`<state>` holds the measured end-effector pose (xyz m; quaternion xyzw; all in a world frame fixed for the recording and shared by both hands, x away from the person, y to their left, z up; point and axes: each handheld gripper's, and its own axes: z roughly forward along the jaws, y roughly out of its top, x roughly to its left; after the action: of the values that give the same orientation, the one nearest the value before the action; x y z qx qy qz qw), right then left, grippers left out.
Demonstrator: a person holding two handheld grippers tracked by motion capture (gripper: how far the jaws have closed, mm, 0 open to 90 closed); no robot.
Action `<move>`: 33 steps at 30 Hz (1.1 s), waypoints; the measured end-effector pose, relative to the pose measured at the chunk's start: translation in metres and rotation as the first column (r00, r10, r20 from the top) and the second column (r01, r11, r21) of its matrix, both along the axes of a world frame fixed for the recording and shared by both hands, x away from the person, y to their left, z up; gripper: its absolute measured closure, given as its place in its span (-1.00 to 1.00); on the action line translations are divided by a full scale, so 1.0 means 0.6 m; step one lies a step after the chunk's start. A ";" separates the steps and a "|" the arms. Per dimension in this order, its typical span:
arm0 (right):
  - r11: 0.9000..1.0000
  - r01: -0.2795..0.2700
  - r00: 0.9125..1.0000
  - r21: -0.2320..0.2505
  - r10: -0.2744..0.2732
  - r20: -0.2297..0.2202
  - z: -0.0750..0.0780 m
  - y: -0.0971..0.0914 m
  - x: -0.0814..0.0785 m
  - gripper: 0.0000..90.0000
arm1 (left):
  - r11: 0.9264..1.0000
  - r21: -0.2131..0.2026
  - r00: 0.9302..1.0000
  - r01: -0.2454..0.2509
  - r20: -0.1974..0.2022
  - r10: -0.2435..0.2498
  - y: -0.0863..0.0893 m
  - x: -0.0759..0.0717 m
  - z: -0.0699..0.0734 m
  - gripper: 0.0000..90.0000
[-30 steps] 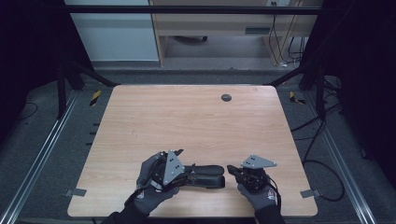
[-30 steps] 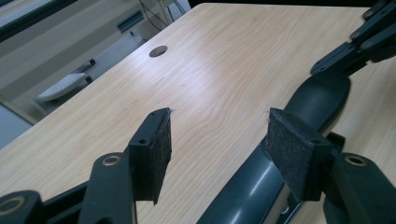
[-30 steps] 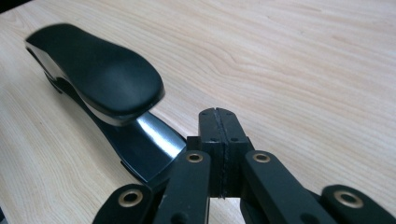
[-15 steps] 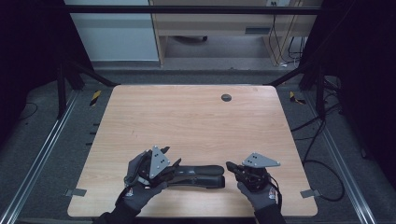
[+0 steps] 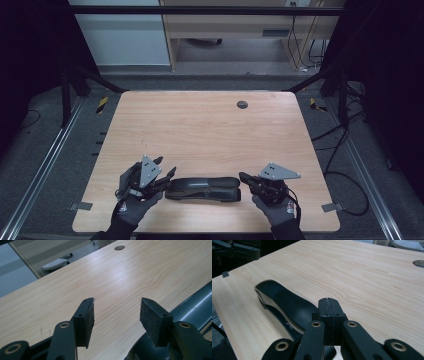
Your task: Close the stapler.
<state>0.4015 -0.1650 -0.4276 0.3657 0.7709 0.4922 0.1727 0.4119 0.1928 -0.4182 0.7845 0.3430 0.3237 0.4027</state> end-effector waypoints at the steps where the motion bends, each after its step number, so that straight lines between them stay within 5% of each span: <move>1: 1.000 0.000 1.000 0.000 0.000 0.000 0.000 0.000 0.000 1.00 | 1.000 0.000 1.000 0.000 0.000 0.000 0.000 0.000 0.000 0.00; 11: 0.999 -0.048 0.999 -0.002 0.048 -0.007 -0.004 0.022 -0.002 1.00 | 0.997 -0.018 0.997 -0.072 -0.044 0.071 0.051 -0.004 -0.025 -0.03; 17: 0.999 -0.033 0.999 -0.016 0.032 -0.017 -0.010 0.024 -0.003 1.00 | 0.995 -0.022 0.993 -0.098 -0.062 0.096 0.071 -0.010 -0.037 -0.04; 33: 0.999 -0.010 0.998 -0.040 0.008 -0.055 -0.034 0.026 -0.001 1.00 | 0.991 -0.009 0.989 -0.131 -0.072 0.130 0.084 -0.008 -0.050 -0.04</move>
<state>0.4009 -0.1495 -0.4483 0.3719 0.7868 0.4670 0.1568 0.4073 0.2429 -0.4480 0.7687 0.4099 0.3189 0.3733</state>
